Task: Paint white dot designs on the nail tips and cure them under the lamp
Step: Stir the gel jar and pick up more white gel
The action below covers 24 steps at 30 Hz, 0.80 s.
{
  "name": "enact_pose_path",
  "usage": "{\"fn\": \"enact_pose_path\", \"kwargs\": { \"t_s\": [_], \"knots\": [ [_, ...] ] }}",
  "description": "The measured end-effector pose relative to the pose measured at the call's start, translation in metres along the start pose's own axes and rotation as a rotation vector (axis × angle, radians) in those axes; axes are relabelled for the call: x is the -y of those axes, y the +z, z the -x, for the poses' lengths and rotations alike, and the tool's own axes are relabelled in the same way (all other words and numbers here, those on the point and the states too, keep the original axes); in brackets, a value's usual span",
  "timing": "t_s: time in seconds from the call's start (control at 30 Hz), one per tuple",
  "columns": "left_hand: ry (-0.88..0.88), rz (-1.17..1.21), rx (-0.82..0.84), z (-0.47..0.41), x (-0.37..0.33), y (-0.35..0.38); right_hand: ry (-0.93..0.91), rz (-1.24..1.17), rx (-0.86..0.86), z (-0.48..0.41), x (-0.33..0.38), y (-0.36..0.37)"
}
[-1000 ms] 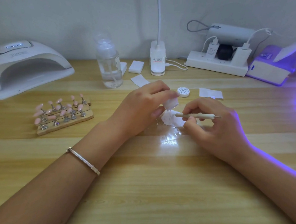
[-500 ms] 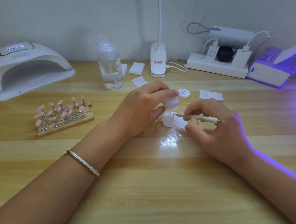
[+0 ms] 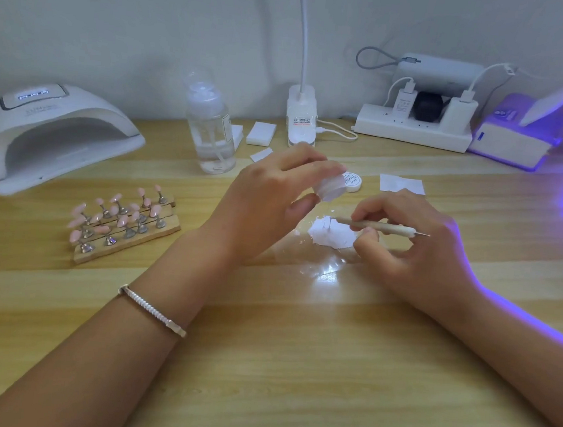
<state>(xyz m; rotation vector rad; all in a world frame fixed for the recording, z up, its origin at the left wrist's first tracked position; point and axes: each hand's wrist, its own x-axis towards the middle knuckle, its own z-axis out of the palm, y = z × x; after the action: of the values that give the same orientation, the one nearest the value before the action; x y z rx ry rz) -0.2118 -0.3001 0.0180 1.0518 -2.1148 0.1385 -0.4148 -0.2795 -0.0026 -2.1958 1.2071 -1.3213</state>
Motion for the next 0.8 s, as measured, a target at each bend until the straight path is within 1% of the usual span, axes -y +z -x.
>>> {"fn": "enact_pose_path", "kwargs": {
  "t_s": [0.27, 0.43, 0.6, 0.8],
  "knots": [
    [0.009, -0.010, -0.045, -0.007, -0.003, -0.006, -0.030, -0.034, -0.055, 0.000, -0.002, 0.000],
    [-0.020, -0.045, -0.017, -0.005, -0.002, -0.008, -0.015, -0.032, -0.094, -0.001, -0.001, 0.000],
    [-0.093, -0.071, 0.022, -0.004, 0.001, -0.010, 0.024, -0.029, -0.087, -0.002, -0.002, -0.002],
    [-0.269, -0.047, 0.120, 0.001, 0.010, -0.007, 0.051, -0.028, -0.017, -0.003, -0.003, -0.002]
  ]
}}
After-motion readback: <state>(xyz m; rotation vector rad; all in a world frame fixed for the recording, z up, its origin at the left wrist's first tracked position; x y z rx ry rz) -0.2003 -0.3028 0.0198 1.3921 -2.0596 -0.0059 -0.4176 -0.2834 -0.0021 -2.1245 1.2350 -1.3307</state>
